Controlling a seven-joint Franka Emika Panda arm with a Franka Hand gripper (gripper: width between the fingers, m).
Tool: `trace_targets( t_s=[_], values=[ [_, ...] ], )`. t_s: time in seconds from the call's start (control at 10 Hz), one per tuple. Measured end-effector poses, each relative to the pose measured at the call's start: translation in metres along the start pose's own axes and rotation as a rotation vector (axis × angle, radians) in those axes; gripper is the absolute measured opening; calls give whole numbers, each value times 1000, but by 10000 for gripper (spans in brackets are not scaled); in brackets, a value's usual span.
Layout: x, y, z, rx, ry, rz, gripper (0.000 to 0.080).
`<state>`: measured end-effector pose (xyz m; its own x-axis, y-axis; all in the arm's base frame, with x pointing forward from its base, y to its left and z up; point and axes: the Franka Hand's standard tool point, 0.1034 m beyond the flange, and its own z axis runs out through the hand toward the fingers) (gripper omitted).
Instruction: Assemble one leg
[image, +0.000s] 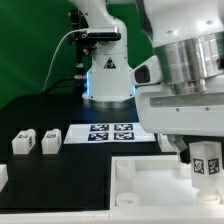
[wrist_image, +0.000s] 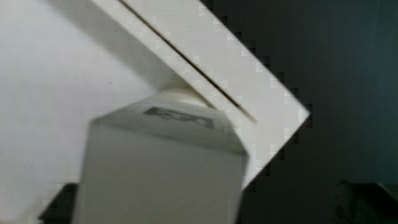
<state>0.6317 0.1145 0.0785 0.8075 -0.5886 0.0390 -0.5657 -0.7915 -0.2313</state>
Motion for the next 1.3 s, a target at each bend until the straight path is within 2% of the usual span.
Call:
trace_targets(
  t_s=[0.3,0.5,0.7,0.9,1.1,1.3],
  values=[
    [2,2,0,-7,2,-294,649],
    [-7,-2,3,-54,12,-609,649],
    [-10,-7,1,-68,12,-791,649],
    [-7,1,4,-84,6,-1022,649],
    [6,12,2,-87,13,-993,649],
    [7,12,2,-86,17,-984,649]
  ],
)
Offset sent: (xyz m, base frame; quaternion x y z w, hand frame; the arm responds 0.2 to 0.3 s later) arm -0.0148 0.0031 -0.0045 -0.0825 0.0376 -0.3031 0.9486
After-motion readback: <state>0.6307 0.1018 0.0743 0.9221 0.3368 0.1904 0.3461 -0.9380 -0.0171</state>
